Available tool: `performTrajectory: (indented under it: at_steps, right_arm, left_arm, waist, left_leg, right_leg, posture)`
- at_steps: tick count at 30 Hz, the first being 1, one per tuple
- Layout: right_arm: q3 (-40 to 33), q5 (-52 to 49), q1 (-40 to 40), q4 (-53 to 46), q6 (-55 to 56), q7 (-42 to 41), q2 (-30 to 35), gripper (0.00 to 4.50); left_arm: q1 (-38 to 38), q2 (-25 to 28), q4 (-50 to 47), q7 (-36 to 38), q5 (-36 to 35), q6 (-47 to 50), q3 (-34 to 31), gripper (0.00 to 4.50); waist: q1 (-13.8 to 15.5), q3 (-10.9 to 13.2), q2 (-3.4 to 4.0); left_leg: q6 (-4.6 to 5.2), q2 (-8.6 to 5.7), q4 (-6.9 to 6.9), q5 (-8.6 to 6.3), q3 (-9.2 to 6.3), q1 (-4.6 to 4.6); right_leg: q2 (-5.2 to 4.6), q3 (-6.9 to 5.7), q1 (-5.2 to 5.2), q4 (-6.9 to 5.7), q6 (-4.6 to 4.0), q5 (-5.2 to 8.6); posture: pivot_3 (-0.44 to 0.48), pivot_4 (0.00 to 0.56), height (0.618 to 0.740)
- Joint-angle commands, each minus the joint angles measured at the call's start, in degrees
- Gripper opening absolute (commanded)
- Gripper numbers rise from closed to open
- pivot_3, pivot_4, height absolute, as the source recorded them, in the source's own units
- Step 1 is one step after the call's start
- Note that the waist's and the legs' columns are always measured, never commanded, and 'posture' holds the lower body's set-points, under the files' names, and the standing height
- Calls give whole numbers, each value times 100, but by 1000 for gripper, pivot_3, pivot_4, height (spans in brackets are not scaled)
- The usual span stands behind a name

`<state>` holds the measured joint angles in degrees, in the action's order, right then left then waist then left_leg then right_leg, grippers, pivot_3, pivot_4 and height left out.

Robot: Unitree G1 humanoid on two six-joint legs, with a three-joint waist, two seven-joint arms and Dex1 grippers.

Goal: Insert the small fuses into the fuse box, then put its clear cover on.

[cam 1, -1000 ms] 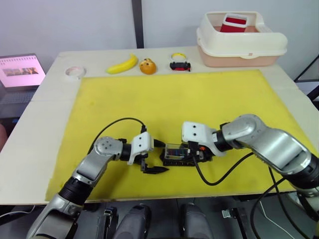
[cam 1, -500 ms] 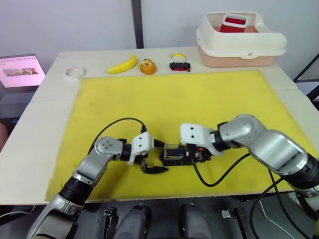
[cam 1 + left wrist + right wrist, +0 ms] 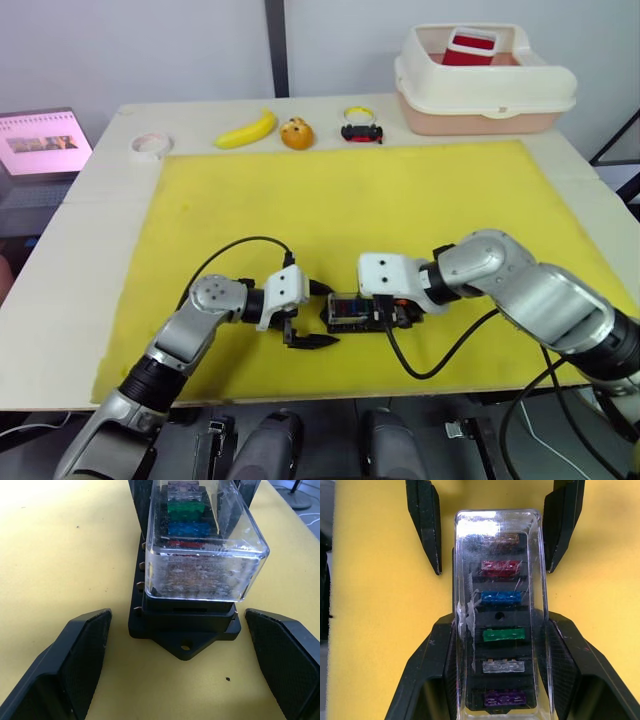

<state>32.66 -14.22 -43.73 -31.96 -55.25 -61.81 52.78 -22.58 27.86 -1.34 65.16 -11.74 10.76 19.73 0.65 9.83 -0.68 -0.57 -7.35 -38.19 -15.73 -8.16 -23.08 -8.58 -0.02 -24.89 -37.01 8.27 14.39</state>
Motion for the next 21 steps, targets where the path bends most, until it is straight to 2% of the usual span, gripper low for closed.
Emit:
performTrajectory:
  at_steps: [1, 18, 19, 20, 21]
  right_arm:
    - [50, 130, -17, -19, 64, -58, 5, 1701]
    - [32, 279, 3, 132, -83, -38, -93, 1701]
    - [23, 270, 1, 129, -100, -36, -98, 2705]
    - [9, 252, -5, 116, -136, -33, -109, 2935]
    - [-10, 232, -12, 97, -182, -29, -124, 3421]
  left_arm:
    - [48, -26, -126, -30, 50, 19, 56, 4466]
    - [66, -37, -165, -46, 57, 60, 90, 4466]
    - [61, -43, -155, -47, 60, 55, 93, 4500]
    - [59, -45, -151, -47, 61, 52, 95, 4500]
    - [60, -46, -150, -47, 64, 49, 94, 4500]
  waist:
    - [-1, 0, 0]
    - [2, -1, -1]
    - [5, -1, -1]
    - [9, 0, -1]
    - [10, 0, -1]
  left_leg:
    - [0, 0, 0, 0, 0, 0]
    - [0, 0, 0, 0, -1, 6]
    - [0, 0, 0, 0, -1, 7]
    - [0, 0, 0, 0, -1, 7]
    - [0, -1, 0, 0, -1, 7]
  right_leg:
    - [0, 0, 0, 0, 0, 0]
    - [0, 0, 7, 1, 0, 0]
    - [0, 0, 8, 1, 0, 0]
    - [0, 0, 9, 1, 0, 0]
    - [0, 0, 8, 1, 0, 0]
  posture:
    - [0, 150, 740]
    - [0, 150, 740]
    - [0, 150, 740]
    - [0, 150, 740]
    - [0, 150, 740]
